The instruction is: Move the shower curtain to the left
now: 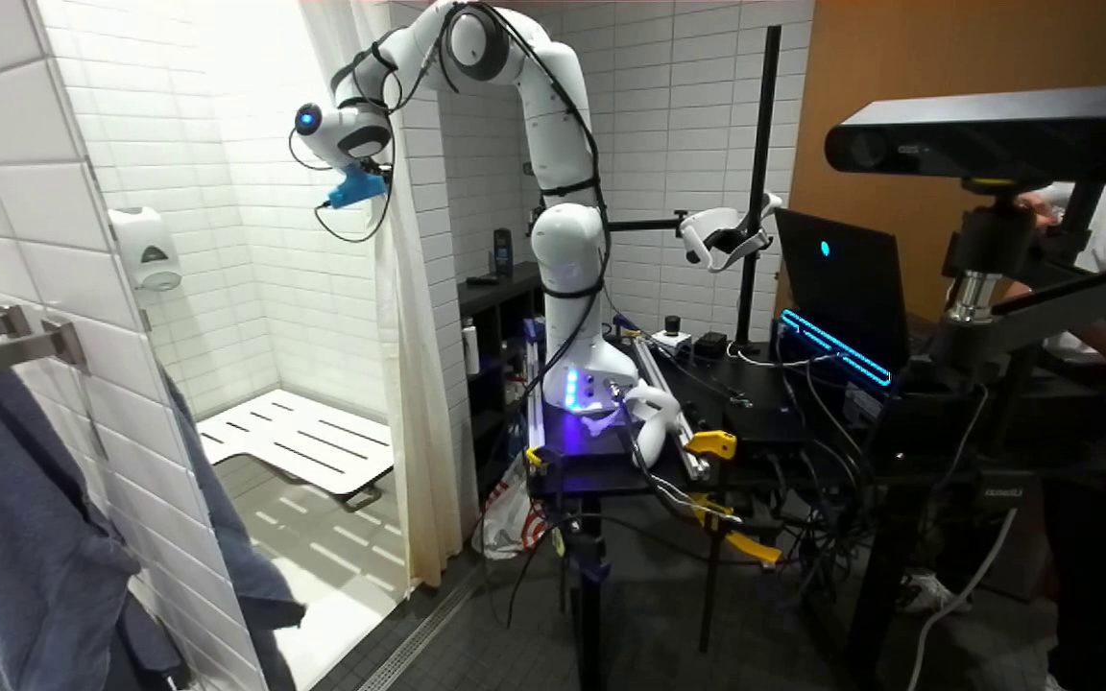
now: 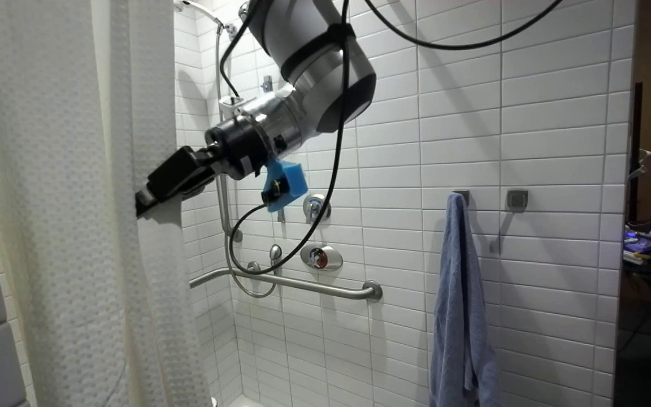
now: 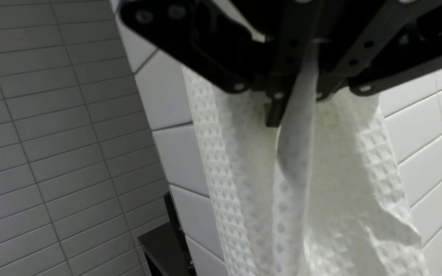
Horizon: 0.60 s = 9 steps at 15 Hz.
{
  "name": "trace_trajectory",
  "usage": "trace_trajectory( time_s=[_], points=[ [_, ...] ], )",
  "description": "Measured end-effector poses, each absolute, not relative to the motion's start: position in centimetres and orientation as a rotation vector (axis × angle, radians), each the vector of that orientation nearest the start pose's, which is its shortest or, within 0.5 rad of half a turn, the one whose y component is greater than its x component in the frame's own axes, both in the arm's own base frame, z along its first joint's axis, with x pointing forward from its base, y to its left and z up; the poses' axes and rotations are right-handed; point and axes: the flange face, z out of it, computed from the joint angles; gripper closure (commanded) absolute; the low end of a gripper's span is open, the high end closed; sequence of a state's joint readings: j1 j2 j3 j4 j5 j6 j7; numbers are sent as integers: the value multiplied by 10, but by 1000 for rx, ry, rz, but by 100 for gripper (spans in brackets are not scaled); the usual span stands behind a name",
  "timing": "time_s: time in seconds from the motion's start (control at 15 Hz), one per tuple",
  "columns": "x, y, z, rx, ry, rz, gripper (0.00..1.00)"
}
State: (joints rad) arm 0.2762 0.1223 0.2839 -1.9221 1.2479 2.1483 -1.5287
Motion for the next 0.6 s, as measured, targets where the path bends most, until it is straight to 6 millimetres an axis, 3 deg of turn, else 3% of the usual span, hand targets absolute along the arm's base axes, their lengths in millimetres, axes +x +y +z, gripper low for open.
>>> trace_trajectory(
  time_s=[0.6],
  points=[
    [468,404,467,-1522,-1408,-613,99]
  ],
)
